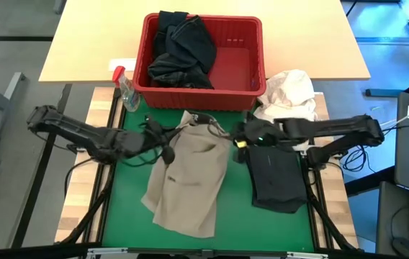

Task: Fold Laundry from Bin
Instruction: Fold the brown shorts

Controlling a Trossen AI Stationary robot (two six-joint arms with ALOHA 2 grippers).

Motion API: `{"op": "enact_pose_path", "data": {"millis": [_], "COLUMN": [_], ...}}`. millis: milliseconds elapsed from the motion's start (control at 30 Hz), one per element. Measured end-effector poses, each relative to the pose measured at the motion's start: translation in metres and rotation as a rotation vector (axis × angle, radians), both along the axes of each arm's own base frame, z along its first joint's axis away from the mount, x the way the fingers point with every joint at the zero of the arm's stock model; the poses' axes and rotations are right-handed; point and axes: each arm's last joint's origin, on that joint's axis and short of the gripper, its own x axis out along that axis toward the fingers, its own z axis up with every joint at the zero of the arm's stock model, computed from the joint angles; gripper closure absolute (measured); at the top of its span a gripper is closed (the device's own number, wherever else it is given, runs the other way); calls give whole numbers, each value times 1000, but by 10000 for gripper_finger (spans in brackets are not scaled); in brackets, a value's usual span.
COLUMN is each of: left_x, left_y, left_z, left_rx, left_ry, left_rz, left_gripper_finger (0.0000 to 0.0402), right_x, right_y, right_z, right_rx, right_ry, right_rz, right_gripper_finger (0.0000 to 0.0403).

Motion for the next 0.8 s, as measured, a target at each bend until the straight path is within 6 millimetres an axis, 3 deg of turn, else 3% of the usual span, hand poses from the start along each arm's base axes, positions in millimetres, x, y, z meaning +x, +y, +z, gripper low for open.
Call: {"op": "enact_pose_path", "data": {"millis": [167, 333, 633, 800], "left_x": [-7, -17, -21, -22], "left_y": [28, 44, 58, 64], "left_z": [-56, -86, -95, -95], "left_rx": [-43, -62, -11, 52], "left_ry": [69, 134, 210, 274], "left_rz": [110, 182, 230, 243], "left_gripper_finger": [397, 397, 393, 346], "right_x": [6, 12, 22, 23], "right_y": [-32, -51, -72, -86], "right_z": [-46, -70, -96, -110], "right_rx": [5, -9, 5, 47], "right_ry": [-10, 1, 38, 38], "right_rz": [-45, -87, -149, -216], "right_gripper_finger": [387, 387, 372, 328]}}
